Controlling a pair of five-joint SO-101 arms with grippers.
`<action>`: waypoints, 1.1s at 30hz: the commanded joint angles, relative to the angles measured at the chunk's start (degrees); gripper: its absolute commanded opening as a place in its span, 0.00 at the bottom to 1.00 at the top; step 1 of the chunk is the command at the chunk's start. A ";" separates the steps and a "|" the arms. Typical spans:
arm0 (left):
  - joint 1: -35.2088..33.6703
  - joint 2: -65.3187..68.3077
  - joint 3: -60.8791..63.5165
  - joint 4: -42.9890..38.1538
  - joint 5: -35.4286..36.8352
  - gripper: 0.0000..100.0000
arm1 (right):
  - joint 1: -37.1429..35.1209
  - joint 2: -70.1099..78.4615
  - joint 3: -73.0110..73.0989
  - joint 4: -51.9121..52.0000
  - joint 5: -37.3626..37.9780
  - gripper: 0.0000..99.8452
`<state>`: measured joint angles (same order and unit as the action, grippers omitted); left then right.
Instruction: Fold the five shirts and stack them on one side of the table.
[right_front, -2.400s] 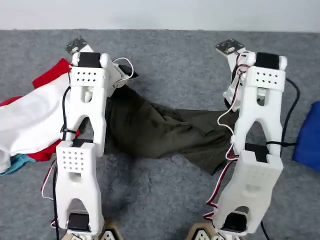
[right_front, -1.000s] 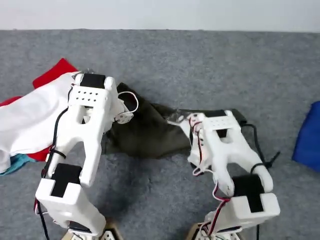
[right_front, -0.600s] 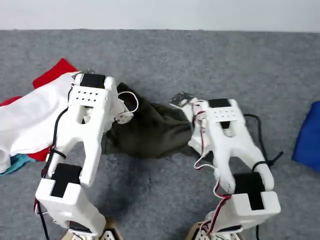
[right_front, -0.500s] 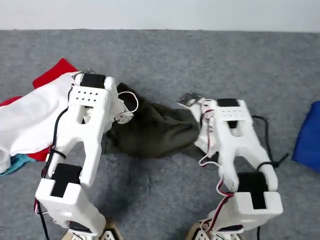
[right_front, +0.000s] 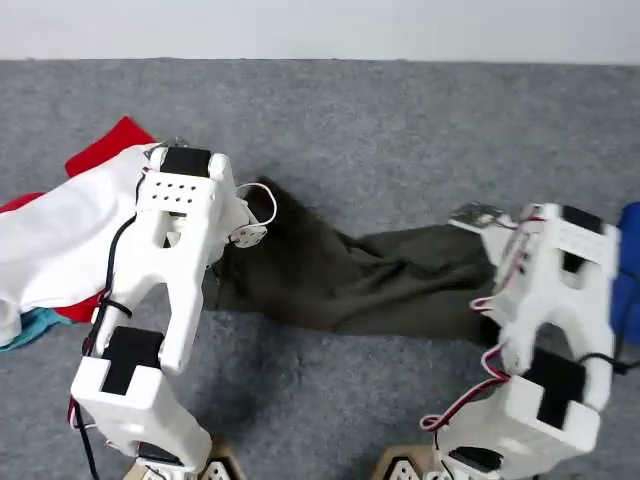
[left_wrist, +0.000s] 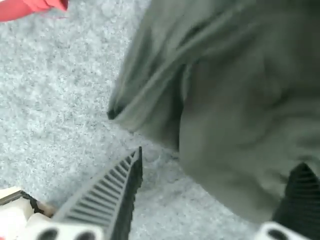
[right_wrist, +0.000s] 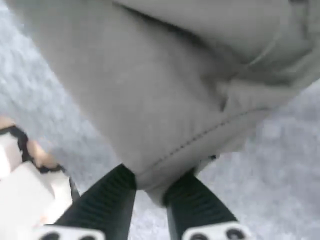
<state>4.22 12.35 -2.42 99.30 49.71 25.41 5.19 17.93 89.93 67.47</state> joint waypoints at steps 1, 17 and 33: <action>0.18 -2.99 -0.22 1.41 -0.79 0.41 | 7.69 -0.40 -2.55 4.18 7.38 0.01; 4.40 1.58 4.09 1.23 -4.66 0.42 | 13.23 -1.01 -7.30 2.95 -3.34 0.42; 0.35 18.29 -3.82 1.32 -4.84 0.39 | 9.45 -0.92 -9.32 -2.86 -15.03 0.32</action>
<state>3.52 31.43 -4.44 99.30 45.67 35.87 5.19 9.93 88.09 53.05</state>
